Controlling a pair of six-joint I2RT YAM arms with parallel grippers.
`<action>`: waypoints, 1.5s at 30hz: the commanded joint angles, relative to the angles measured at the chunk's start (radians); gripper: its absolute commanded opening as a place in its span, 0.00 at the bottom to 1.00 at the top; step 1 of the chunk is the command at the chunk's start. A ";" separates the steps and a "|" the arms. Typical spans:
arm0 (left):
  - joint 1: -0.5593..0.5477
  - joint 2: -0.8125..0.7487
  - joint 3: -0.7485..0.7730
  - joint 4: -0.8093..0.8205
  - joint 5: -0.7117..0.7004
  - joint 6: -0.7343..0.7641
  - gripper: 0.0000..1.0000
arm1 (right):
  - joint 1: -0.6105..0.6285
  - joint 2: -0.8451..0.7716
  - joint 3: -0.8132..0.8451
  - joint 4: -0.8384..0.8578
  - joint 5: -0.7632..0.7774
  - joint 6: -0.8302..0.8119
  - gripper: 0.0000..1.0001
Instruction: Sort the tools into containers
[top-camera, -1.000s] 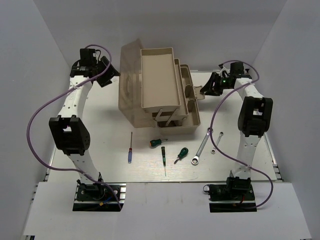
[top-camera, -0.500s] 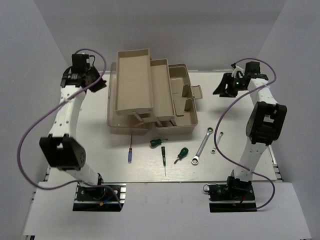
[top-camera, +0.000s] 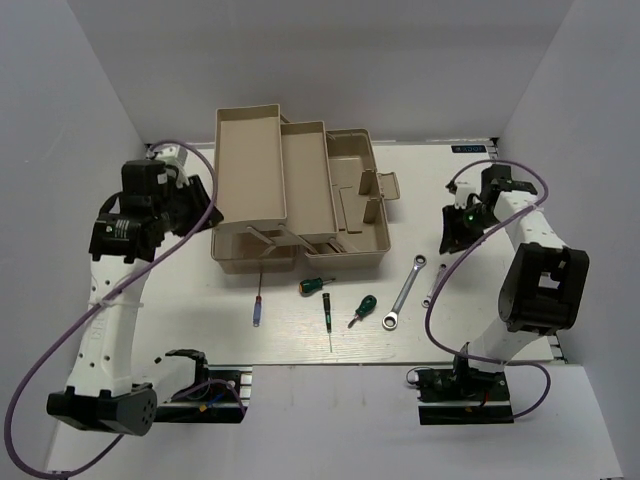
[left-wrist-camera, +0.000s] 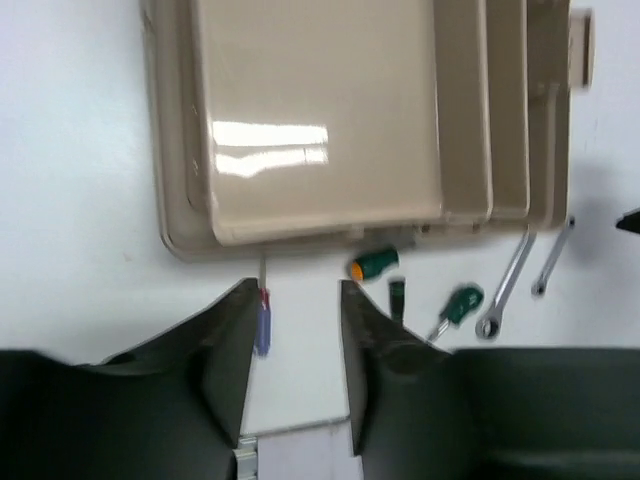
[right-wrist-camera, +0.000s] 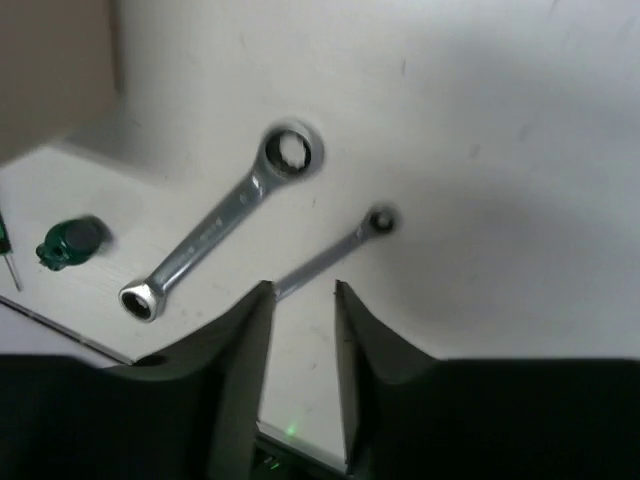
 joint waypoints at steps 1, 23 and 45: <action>-0.018 -0.084 -0.113 -0.110 0.114 0.029 0.51 | 0.032 -0.053 -0.081 -0.033 0.174 0.065 0.41; -0.214 -0.181 -0.579 0.015 0.159 -0.035 0.61 | 0.207 0.134 -0.279 0.139 0.444 0.492 0.44; -0.756 0.171 -0.440 0.338 -0.216 -0.072 0.61 | 0.143 -0.156 -0.030 0.107 0.159 0.337 0.00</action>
